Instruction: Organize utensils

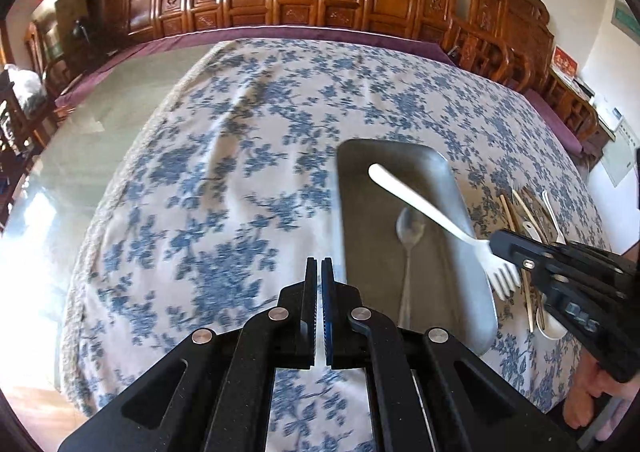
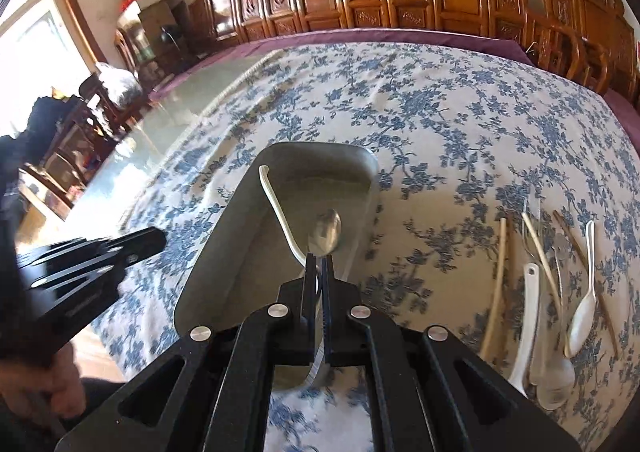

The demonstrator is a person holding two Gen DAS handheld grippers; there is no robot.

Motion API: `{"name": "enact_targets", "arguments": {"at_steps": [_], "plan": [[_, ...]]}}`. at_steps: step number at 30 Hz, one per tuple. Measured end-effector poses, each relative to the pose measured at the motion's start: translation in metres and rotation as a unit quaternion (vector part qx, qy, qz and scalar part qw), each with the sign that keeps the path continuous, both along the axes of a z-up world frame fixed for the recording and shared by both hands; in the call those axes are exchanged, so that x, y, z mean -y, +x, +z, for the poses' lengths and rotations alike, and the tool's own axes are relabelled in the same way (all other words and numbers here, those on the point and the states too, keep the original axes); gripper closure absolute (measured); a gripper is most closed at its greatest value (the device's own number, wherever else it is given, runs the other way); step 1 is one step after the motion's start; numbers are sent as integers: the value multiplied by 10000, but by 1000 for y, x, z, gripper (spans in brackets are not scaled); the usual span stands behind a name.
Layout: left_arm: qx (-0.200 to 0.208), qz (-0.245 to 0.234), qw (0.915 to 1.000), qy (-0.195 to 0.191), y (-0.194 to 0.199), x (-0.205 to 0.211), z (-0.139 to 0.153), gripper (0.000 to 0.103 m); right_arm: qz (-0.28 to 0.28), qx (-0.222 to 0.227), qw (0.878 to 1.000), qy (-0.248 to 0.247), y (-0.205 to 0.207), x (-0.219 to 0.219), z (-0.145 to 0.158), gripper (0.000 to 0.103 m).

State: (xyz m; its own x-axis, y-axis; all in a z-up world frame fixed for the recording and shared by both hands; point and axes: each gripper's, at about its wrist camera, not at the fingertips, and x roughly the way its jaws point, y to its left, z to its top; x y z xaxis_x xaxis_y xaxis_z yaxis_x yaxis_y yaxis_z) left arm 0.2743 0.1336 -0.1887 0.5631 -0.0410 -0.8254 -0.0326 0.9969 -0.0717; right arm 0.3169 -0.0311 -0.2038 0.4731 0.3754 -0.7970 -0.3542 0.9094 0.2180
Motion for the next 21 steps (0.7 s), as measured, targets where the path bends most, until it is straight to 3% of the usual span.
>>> {"name": "enact_targets", "arguments": {"at_steps": [4,9,16,21], "plan": [[95,68,9999,45,-7,-14,12,102,-43,35,9985,-553,6,-28,-7,100],[182,154,9997,38,-12,-28,22,102,-62,-14,9971,-752,12,-45,-15,99],[223,227,9995,36,-18,-39,26,102,283,-440,9983,-243,7,-53,-25,97],[259,203,9995,43,-22,-36,28,102,489,-496,9976,-61,-1,-54,-26,97]]}}
